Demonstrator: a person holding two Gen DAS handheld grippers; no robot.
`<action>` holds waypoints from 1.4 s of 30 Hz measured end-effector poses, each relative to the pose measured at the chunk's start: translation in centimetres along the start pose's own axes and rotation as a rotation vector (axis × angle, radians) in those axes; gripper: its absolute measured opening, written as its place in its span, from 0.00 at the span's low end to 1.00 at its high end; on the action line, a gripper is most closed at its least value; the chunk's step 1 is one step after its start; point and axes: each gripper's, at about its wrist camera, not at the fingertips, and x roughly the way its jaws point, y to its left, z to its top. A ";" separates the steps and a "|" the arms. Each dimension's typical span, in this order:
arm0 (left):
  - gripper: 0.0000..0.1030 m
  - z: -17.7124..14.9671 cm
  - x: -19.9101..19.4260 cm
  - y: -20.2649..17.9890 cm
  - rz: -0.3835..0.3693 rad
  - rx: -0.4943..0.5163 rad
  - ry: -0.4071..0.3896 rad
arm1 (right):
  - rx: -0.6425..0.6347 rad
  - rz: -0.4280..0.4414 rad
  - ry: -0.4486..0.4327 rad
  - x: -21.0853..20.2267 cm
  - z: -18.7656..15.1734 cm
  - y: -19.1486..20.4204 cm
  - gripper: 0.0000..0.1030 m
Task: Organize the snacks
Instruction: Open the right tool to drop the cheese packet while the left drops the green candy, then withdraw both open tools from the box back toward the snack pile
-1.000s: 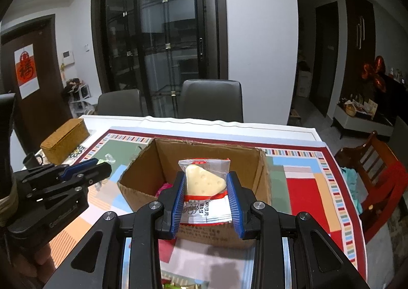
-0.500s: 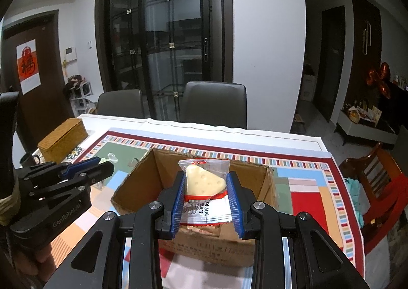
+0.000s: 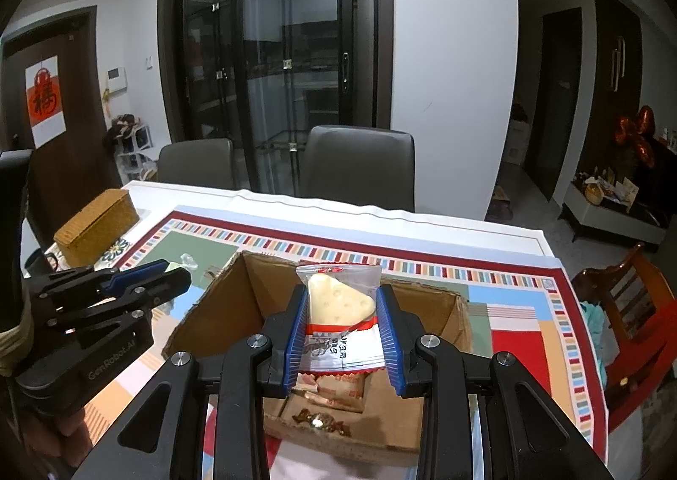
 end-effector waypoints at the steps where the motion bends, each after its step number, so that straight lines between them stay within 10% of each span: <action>1: 0.18 0.0 0.3 0.1 0.000 -0.001 0.004 | 0.000 0.002 0.004 0.2 0.0 0.0 0.33; 13: 0.20 -0.7 2.7 0.8 -0.017 -0.010 0.060 | -0.005 0.031 0.069 3.2 -0.4 0.4 0.33; 19: 0.52 -0.8 2.0 1.2 -0.014 -0.031 0.048 | -0.007 0.005 0.066 3.2 -0.3 0.5 0.61; 26: 0.74 -0.7 0.5 1.4 0.014 -0.035 0.011 | 0.007 -0.029 0.038 1.8 0.0 0.3 0.70; 42: 0.77 -1.3 -4.6 1.6 0.052 -0.028 -0.045 | 0.012 -0.032 -0.019 -2.8 -0.2 1.3 0.72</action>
